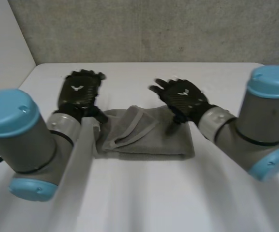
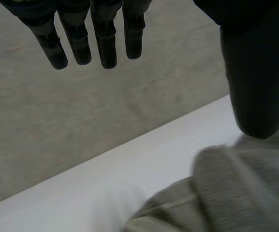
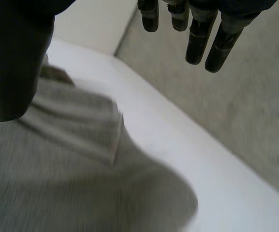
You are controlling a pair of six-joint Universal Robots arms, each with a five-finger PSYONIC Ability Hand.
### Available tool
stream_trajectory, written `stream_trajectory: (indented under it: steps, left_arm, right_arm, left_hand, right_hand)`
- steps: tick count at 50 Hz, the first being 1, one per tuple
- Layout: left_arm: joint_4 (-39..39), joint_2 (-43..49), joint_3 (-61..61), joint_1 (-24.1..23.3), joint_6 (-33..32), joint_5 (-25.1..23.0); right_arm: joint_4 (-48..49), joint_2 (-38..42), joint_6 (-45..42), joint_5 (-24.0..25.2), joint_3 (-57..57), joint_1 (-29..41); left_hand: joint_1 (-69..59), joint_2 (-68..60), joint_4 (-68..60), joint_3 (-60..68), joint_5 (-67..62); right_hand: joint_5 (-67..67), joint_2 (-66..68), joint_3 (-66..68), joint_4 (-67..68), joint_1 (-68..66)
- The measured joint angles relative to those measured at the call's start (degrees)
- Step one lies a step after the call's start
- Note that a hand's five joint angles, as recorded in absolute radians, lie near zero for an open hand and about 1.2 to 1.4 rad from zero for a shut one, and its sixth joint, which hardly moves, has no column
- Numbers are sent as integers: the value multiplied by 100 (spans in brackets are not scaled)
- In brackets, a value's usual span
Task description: Fold the towel.
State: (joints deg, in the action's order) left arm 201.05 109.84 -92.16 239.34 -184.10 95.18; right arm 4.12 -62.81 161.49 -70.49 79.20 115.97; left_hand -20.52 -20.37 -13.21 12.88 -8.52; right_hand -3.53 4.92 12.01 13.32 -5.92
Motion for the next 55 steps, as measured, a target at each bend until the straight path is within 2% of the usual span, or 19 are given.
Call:
stream_trajectory:
  steps: [4, 7, 16, 22, 34, 38, 44, 55]
  left_arm:
    - [-2, 282, 148, -405, -5, 6]
    - [1, 630, 299, -682, -20, 17]
    - [38, 1470, 612, -918, -71, 44]
    - [65, 1788, 787, -890, -88, 129]
    - [93, 1876, 965, -688, -107, 314]
    - [127, 1944, 972, -634, -177, 322]
    - [222, 2021, 963, -531, -443, 426]
    - [277, 1879, 903, -115, -665, 704]
  right_arm:
    - [-137, -135, 6, 32, 517, -386]
    - [-118, -168, -16, 66, 904, -588]
    - [409, -121, -41, 223, 1628, -705]
    - [631, -78, -19, 249, 1762, -633]
    - [956, 43, 118, 204, 1764, -516]
    - [1028, 130, 164, 188, 1726, -392]
    - [1045, 284, 175, 184, 1677, -307]
    - [1018, 330, 106, 226, 1685, -385]
  left_hand:
    - [0, 0, 0, 0, 0]
    - [0, 0, 0, 0, 0]
    - [0, 0, 0, 0, -8]
    - [0, 0, 0, 0, -23]
    - [0, 0, 0, 0, -32]
    - [0, 0, 0, 0, -32]
    - [0, 0, 0, 0, -31]
    - [0, 0, 0, 0, -31]
  right_hand:
    - [0, 156, 0, 0, -74]
    - [-84, 824, 0, 0, -738]
    - [-1101, 1861, 0, 0, -1790]
    - [-2222, 3011, 0, 0, -2944]
    - [-2441, 3204, 0, 0, -3138]
    - [-3304, 4192, 0, 0, -4093]
    - [-5944, 6806, 0, 0, -6690]
    - [-6261, 7177, 0, 0, -6802]
